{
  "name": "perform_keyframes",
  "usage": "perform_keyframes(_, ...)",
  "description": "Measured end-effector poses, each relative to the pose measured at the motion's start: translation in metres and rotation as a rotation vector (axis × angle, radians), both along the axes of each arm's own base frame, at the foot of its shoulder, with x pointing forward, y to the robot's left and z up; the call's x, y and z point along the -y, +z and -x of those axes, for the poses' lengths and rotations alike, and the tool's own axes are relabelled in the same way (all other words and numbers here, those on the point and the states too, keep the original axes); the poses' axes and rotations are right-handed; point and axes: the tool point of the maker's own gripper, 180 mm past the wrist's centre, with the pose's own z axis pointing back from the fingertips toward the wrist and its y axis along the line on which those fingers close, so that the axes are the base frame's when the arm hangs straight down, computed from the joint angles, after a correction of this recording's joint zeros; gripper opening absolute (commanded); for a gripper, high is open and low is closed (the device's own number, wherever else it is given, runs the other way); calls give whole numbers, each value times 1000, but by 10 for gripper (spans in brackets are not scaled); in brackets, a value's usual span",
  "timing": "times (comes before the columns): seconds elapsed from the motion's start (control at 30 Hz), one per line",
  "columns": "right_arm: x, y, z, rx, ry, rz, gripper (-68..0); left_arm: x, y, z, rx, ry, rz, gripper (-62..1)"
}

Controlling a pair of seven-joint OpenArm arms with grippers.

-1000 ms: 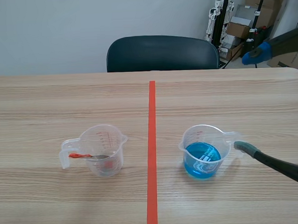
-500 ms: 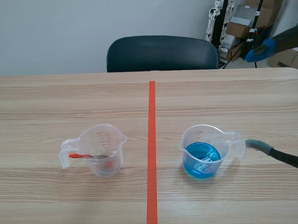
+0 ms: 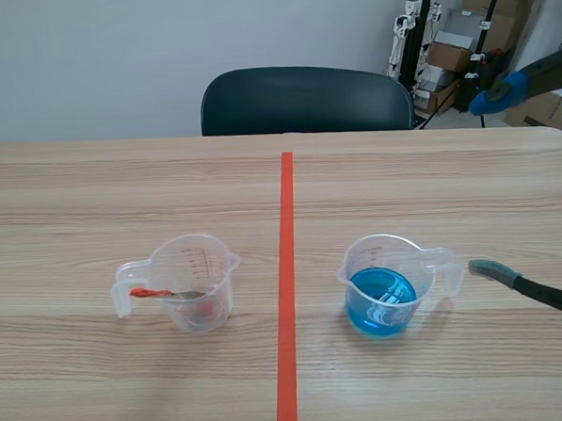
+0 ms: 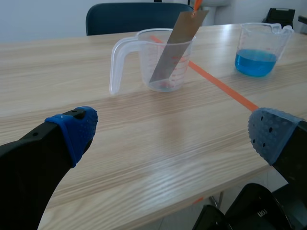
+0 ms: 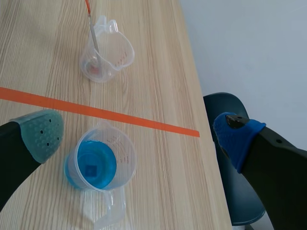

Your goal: Do the redox reaction experiment. lift the metal plate out of the left beaker

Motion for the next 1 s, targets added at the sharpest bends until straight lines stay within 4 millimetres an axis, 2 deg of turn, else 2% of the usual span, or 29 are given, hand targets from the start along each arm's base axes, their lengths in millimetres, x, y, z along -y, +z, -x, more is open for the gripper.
perform_keyframes(0.17, 4, -3, -3, -1, -17, 14, 4, 6, 6, -21, 66, 12, 21, 14)
perform_keyframes(0.33, 6, -4, -4, 0, -21, 19, 4, 9, 16, -33, 118, -1, 28, 14)
perform_keyframes(0.5, 10, 1, -16, 83, -68, 28, 4, 10, 19, -35, 129, -4, 29, 14)
perform_keyframes(0.67, 9, -5, -10, 24, -48, 36, 4, 11, 18, -34, 126, -13, 26, 14)
perform_keyframes(0.87, 7, -1, -8, 33, -41, 8, 4, 11, 18, -35, 127, -13, 26, 14)
perform_keyframes(1.0, 16, -12, -16, 15, -102, 73, 4, 11, 18, -35, 127, -13, 26, 14)
